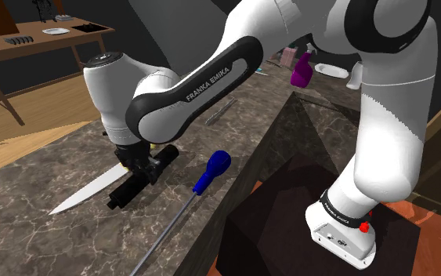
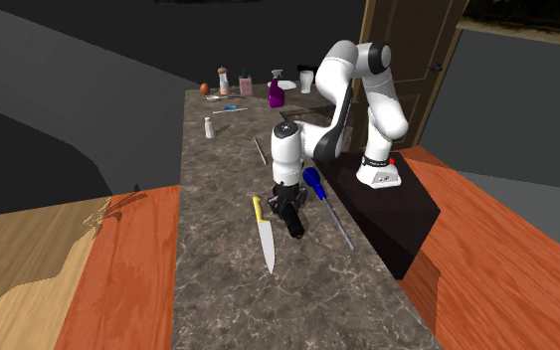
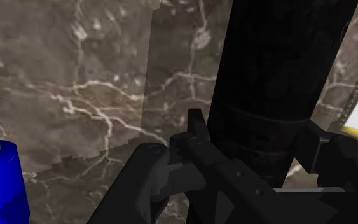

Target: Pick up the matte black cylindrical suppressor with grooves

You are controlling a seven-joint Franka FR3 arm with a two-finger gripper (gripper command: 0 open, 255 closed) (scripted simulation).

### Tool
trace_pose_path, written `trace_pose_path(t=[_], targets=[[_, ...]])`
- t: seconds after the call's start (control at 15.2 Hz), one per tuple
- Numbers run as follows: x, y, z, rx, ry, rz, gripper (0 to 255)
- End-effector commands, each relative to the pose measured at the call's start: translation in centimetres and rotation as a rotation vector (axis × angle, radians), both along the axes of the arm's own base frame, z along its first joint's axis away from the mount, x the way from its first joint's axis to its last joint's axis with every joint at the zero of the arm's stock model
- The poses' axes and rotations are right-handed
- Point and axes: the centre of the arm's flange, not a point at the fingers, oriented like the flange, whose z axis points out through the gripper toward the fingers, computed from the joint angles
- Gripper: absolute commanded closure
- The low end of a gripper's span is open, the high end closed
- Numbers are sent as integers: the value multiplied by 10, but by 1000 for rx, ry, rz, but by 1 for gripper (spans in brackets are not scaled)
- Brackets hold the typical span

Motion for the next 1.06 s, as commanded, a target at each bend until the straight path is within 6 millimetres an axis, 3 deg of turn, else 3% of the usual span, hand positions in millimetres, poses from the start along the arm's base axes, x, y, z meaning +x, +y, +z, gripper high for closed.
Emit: trace_pose_path(t=[0.0, 0.86, 0.99], targets=[[0, 0, 7, -1, 1, 0, 255], [0, 0, 76, -1, 1, 0, 255], [0, 0, 77, -1, 1, 0, 255]])
